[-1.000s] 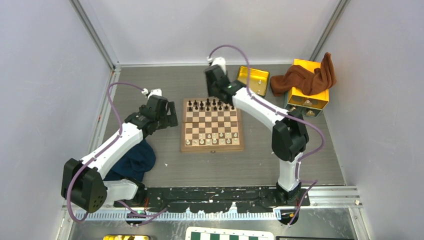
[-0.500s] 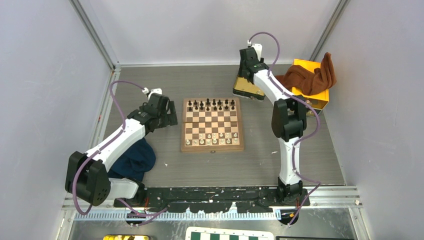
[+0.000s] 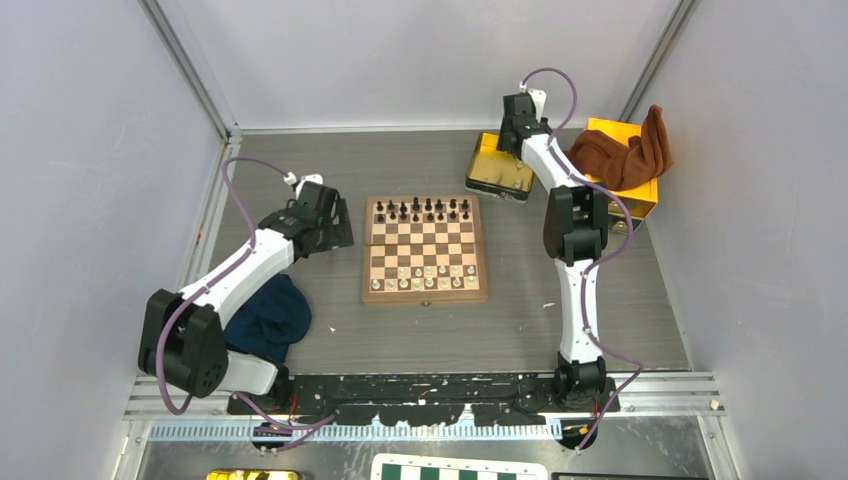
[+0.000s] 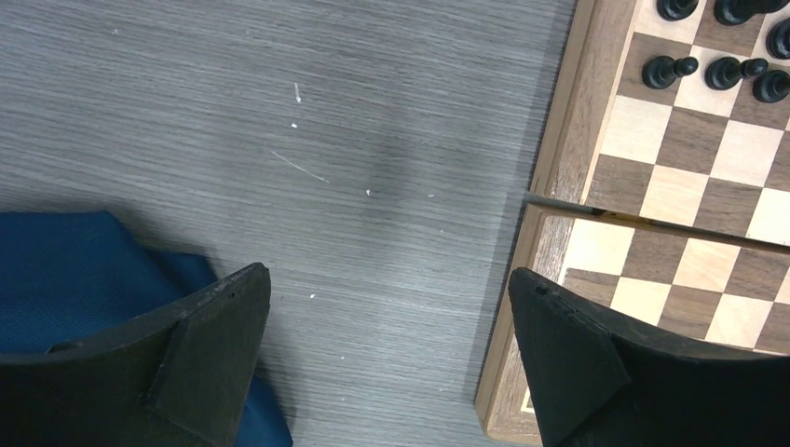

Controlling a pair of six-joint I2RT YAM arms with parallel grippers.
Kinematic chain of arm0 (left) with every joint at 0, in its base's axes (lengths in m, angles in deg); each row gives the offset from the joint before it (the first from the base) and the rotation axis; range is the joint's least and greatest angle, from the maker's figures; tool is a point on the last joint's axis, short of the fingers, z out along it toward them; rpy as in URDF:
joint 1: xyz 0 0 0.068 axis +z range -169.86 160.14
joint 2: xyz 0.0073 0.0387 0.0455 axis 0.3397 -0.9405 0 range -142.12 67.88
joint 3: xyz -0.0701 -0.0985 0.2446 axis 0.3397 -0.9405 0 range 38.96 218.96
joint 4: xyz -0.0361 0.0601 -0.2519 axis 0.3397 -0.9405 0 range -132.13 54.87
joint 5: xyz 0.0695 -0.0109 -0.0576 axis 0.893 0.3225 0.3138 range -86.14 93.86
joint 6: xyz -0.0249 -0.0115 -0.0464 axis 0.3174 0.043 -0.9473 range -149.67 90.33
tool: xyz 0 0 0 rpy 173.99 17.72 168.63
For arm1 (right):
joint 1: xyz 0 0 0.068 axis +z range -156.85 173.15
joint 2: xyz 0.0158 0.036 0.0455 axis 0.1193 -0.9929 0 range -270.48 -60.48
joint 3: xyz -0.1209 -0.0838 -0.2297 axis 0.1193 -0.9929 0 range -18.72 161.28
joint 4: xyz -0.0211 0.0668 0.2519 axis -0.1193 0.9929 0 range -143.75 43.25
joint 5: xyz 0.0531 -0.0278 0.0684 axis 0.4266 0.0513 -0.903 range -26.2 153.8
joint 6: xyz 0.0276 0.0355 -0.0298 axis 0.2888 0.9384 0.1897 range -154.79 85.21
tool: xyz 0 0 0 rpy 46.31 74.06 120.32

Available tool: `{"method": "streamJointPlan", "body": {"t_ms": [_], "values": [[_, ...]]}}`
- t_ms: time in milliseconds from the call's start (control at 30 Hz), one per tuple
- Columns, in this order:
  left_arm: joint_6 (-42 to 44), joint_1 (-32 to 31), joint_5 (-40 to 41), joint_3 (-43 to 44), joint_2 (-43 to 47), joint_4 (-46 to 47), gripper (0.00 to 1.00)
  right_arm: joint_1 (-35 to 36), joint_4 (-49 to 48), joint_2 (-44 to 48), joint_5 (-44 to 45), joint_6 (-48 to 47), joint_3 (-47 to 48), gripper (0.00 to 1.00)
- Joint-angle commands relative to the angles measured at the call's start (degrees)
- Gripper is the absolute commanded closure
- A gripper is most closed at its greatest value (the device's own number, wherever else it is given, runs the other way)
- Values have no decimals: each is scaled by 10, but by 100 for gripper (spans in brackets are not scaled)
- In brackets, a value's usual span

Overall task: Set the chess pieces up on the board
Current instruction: Pick up the chess piece from the storage box.

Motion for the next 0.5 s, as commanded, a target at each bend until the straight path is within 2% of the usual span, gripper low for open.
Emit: {"method": "streamJointPlan", "body": {"t_ms": [0, 467], "values": [[-1, 4, 16, 34, -13, 4, 0, -10, -8, -10, -15, 5, 43, 37], [-2, 6, 20, 58, -50, -2, 0, -21, -9, -50, -35, 20, 65, 43]]}}
